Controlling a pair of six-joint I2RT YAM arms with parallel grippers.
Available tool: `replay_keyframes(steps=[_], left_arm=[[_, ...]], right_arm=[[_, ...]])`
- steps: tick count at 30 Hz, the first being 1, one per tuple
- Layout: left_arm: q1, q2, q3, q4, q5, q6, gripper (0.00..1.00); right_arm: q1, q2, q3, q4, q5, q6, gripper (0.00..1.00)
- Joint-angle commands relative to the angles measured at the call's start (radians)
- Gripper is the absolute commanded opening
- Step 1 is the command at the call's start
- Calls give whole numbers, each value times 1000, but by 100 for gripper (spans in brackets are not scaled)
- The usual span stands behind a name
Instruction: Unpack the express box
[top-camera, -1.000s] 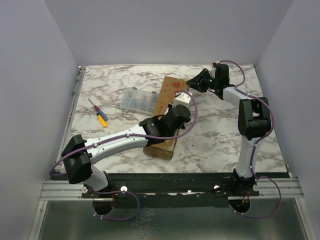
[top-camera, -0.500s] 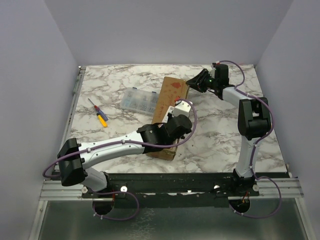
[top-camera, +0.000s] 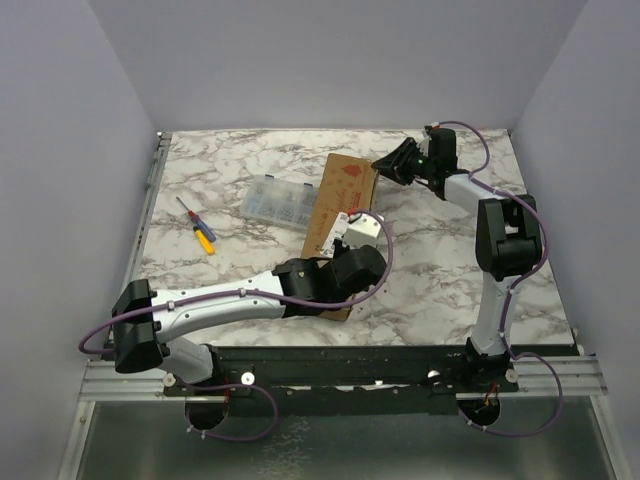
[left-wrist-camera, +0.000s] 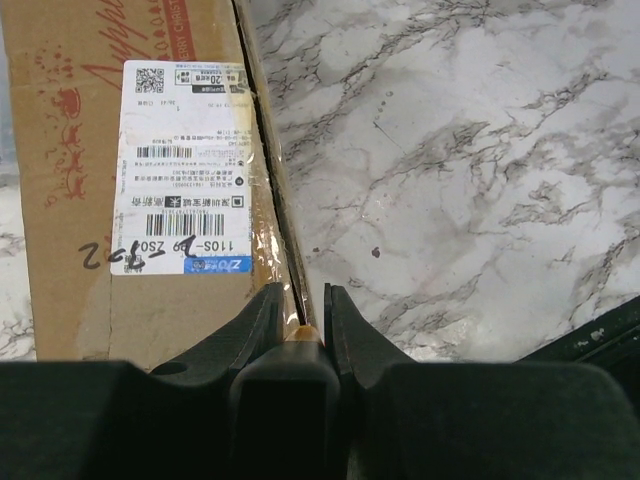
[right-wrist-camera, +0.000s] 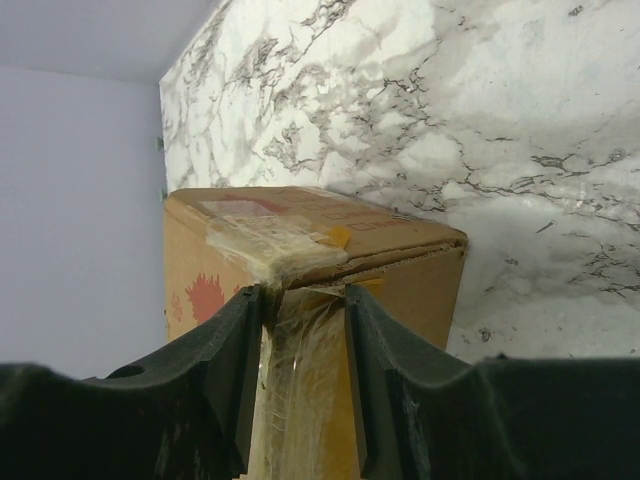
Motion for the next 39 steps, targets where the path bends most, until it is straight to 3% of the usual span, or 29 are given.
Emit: replay_keyframes(steps=[1,12,24,30,35,39], left_arm=[[-56,-43,-16,-107,52,-103,0],[-134,-50,5,-193,18,-194,0],[-139,-175,-17,-178,24,-204,0],[-95,-208,24,-147,90,-69,0],[72,-260,27,-93,334,24,0],[218,-285,35,-68,489,94,0]], right_arm=[[-6,5,-21,-56,126,-14,41],[-6,7,-14,-67,132,-18,41],[-5,3,-10,-62,101,-36,43],[2,-73,19,-121,16,-179,61],[12,-184,72,-287,22,-342,81],[22,-302,77,-387,8,-447,88]])
